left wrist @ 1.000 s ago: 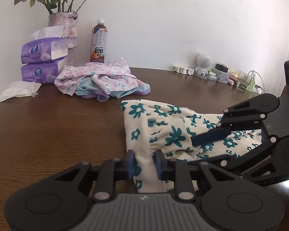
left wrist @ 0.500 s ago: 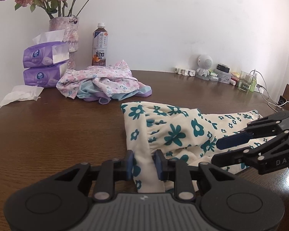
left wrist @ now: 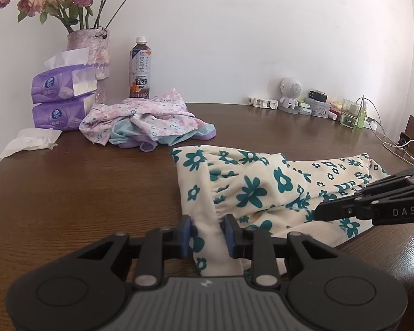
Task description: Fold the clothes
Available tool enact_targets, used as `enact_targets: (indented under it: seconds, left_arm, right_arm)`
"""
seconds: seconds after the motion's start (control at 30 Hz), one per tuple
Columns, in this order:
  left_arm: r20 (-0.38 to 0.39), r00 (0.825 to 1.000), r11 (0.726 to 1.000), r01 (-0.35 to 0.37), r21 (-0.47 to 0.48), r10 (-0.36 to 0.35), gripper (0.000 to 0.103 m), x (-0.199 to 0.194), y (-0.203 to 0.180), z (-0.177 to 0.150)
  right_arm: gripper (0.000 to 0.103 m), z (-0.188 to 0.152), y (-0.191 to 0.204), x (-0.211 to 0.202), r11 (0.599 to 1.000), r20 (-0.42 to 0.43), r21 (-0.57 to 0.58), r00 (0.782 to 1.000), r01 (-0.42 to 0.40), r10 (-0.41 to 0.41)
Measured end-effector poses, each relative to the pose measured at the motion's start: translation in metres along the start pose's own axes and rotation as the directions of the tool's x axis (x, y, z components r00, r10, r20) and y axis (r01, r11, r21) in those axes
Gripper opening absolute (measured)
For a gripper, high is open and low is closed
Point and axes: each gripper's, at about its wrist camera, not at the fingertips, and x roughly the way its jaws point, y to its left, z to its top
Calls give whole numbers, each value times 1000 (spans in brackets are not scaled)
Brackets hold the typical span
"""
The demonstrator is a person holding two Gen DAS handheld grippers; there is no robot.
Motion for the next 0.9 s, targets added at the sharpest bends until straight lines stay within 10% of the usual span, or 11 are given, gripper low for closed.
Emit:
enact_targets:
  seconds: [0.2,0.33,0.4,0.47,0.63,0.7,0.77,0.9]
  left_arm:
    - [2,1000,1000,2,2,-2,25,0,-1,0]
    - [3,1000,1000,2,2,-2,25,0,-1,-1]
    - [3,1000,1000,2,2,-2,25,0,0,0]
    - [2,1000,1000,4,2,-4,26,0,0,0]
    - [5,1000,1000,5,5,-5,26,0,0,-1]
    - [5,1000,1000,5,5,-5,26,0,0,-1]
    - [6,1000,1000,4,8,-4,26,0,-1,-1]
    - [5,1000,1000,5,5,-5,26,0,0,0]
  right_arm:
    - [8,1,-11,-6,995,45,101,999,-3,-2]
    - [34,-1,-11,-2,995,33,103,999,-4,0]
    - [33,-2,-11,0,995,27,104,1000,-4,1]
    - [1,-3,-11,2,995,21,105,1000,-4,2]
    - [3,-4,-11,6,994,14,105,1000,-8,6]
    - [15,0,-12,2,994,63,110,998,-15,8]
    - [53,6,-14,2,994,106,111,994,-12,0]
    - [41,15,-20,18,991,115,131,993,-24,9]
